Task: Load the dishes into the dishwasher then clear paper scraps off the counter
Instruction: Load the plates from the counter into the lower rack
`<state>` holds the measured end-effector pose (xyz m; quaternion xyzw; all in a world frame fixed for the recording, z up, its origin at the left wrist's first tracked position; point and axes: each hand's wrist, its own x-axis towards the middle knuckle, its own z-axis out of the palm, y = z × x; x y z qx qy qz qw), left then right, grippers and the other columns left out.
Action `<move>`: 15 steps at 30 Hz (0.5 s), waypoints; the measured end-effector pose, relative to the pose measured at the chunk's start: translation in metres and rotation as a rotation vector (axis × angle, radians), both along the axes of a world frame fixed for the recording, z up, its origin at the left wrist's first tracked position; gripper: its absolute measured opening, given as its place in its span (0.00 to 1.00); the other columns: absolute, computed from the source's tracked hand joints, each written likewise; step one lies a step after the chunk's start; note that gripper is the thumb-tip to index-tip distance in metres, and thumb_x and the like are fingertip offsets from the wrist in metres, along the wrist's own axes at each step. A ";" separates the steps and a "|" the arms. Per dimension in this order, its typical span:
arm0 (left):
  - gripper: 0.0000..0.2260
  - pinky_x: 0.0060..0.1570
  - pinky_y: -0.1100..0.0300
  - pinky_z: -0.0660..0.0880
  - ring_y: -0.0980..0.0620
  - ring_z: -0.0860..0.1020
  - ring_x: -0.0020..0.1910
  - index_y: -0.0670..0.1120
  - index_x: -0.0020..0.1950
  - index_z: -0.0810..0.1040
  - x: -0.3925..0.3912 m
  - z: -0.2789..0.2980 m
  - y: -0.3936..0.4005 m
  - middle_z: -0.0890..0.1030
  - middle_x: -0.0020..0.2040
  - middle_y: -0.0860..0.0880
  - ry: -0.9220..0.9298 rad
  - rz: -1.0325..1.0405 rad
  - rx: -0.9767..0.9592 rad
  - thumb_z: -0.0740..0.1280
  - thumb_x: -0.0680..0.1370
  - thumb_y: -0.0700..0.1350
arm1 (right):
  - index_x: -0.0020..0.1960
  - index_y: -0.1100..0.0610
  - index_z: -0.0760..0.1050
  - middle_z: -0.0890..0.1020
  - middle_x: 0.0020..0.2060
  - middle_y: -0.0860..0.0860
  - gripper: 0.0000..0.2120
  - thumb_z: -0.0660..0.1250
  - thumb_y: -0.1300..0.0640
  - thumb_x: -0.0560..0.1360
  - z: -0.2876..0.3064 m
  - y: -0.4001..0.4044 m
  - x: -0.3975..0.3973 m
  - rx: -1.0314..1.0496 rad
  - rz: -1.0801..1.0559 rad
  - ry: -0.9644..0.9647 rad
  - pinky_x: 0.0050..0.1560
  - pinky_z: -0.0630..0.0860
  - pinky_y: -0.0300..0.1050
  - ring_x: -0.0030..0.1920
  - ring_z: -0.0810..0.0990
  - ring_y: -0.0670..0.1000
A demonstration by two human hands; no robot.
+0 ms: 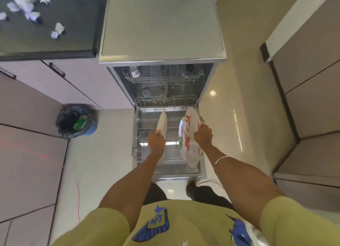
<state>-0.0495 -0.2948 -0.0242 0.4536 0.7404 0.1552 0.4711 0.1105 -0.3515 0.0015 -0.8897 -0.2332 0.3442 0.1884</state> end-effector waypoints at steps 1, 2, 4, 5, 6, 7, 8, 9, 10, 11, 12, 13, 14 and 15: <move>0.15 0.56 0.47 0.76 0.43 0.78 0.51 0.35 0.61 0.76 0.006 -0.005 -0.003 0.78 0.52 0.43 0.009 0.010 0.006 0.60 0.84 0.45 | 0.65 0.64 0.72 0.79 0.59 0.60 0.18 0.67 0.63 0.76 -0.006 -0.002 0.006 0.001 0.004 0.015 0.60 0.75 0.55 0.59 0.78 0.62; 0.15 0.56 0.47 0.77 0.43 0.78 0.51 0.35 0.60 0.76 0.012 -0.009 -0.006 0.79 0.52 0.42 0.013 0.015 0.013 0.60 0.84 0.46 | 0.66 0.64 0.72 0.79 0.60 0.60 0.18 0.67 0.62 0.76 -0.010 -0.004 0.010 0.001 0.007 0.030 0.61 0.76 0.56 0.59 0.78 0.63; 0.15 0.56 0.48 0.78 0.43 0.79 0.51 0.36 0.61 0.77 0.023 -0.020 -0.010 0.80 0.53 0.42 -0.002 0.050 0.006 0.60 0.84 0.46 | 0.66 0.64 0.72 0.79 0.60 0.61 0.18 0.66 0.62 0.77 -0.020 -0.006 0.021 -0.003 0.015 0.057 0.62 0.76 0.58 0.60 0.78 0.63; 0.15 0.57 0.47 0.78 0.43 0.79 0.50 0.37 0.62 0.78 0.028 -0.026 -0.012 0.80 0.54 0.42 -0.007 0.075 -0.009 0.60 0.84 0.46 | 0.65 0.64 0.72 0.79 0.60 0.62 0.17 0.65 0.63 0.77 -0.026 -0.007 0.025 -0.004 0.024 0.066 0.62 0.76 0.58 0.60 0.77 0.64; 0.15 0.57 0.45 0.79 0.43 0.79 0.49 0.38 0.62 0.79 0.033 -0.032 -0.013 0.81 0.54 0.42 -0.006 0.098 -0.024 0.60 0.84 0.46 | 0.65 0.64 0.72 0.79 0.59 0.62 0.16 0.64 0.64 0.78 -0.031 -0.008 0.028 -0.005 0.028 0.075 0.60 0.76 0.56 0.60 0.78 0.64; 0.14 0.58 0.44 0.78 0.44 0.79 0.49 0.39 0.63 0.79 0.037 -0.038 -0.014 0.82 0.55 0.42 0.001 0.115 -0.038 0.61 0.83 0.45 | 0.64 0.64 0.72 0.79 0.58 0.62 0.15 0.63 0.64 0.78 -0.035 -0.008 0.031 0.003 0.023 0.083 0.58 0.76 0.55 0.58 0.78 0.64; 0.14 0.58 0.44 0.78 0.43 0.80 0.49 0.39 0.62 0.80 0.042 -0.047 -0.014 0.82 0.55 0.41 0.005 0.125 -0.043 0.62 0.83 0.46 | 0.63 0.63 0.73 0.80 0.56 0.61 0.13 0.62 0.64 0.79 -0.040 -0.006 0.033 0.018 0.021 0.085 0.55 0.77 0.53 0.57 0.79 0.63; 0.14 0.58 0.44 0.78 0.42 0.80 0.51 0.39 0.62 0.80 0.045 -0.054 -0.012 0.82 0.56 0.41 0.014 0.128 -0.047 0.62 0.83 0.46 | 0.62 0.63 0.73 0.80 0.55 0.61 0.12 0.62 0.64 0.79 -0.046 -0.006 0.033 0.031 0.019 0.089 0.53 0.78 0.51 0.55 0.80 0.62; 0.14 0.58 0.45 0.79 0.41 0.81 0.52 0.39 0.61 0.80 0.048 -0.061 -0.011 0.82 0.56 0.41 0.023 0.124 -0.051 0.62 0.83 0.46 | 0.61 0.63 0.73 0.80 0.54 0.60 0.11 0.61 0.64 0.79 -0.051 -0.004 0.032 0.034 0.012 0.098 0.52 0.78 0.51 0.55 0.80 0.61; 0.14 0.58 0.44 0.78 0.41 0.81 0.54 0.39 0.61 0.79 0.051 -0.069 -0.008 0.81 0.57 0.41 0.022 0.123 -0.054 0.62 0.83 0.47 | 0.62 0.63 0.72 0.80 0.54 0.60 0.11 0.62 0.63 0.80 -0.058 -0.001 0.031 0.040 0.010 0.109 0.53 0.79 0.52 0.54 0.80 0.60; 0.14 0.58 0.44 0.78 0.41 0.81 0.54 0.39 0.62 0.79 0.052 -0.078 -0.006 0.81 0.57 0.41 0.018 0.119 -0.055 0.62 0.83 0.47 | 0.62 0.62 0.72 0.80 0.53 0.60 0.11 0.62 0.61 0.80 -0.064 0.003 0.030 0.043 0.013 0.119 0.54 0.79 0.54 0.53 0.80 0.60; 0.14 0.58 0.44 0.78 0.41 0.81 0.54 0.39 0.62 0.79 0.054 -0.086 -0.003 0.81 0.57 0.41 0.016 0.117 -0.051 0.62 0.83 0.47 | 0.62 0.61 0.72 0.81 0.53 0.59 0.12 0.63 0.59 0.80 -0.072 0.006 0.028 0.053 0.013 0.125 0.54 0.80 0.56 0.52 0.81 0.60; 0.14 0.58 0.44 0.78 0.42 0.81 0.53 0.39 0.62 0.79 0.055 -0.094 0.001 0.82 0.57 0.41 0.015 0.116 -0.046 0.62 0.83 0.46 | 0.63 0.60 0.72 0.81 0.52 0.58 0.13 0.64 0.56 0.80 -0.080 0.010 0.027 0.061 0.008 0.133 0.53 0.81 0.58 0.51 0.81 0.60; 0.14 0.58 0.44 0.78 0.43 0.81 0.52 0.39 0.61 0.80 0.056 -0.103 0.003 0.82 0.56 0.42 0.008 0.119 -0.041 0.63 0.83 0.46 | 0.63 0.58 0.72 0.82 0.51 0.57 0.14 0.65 0.54 0.79 -0.091 0.014 0.025 0.073 0.004 0.137 0.51 0.81 0.60 0.50 0.82 0.59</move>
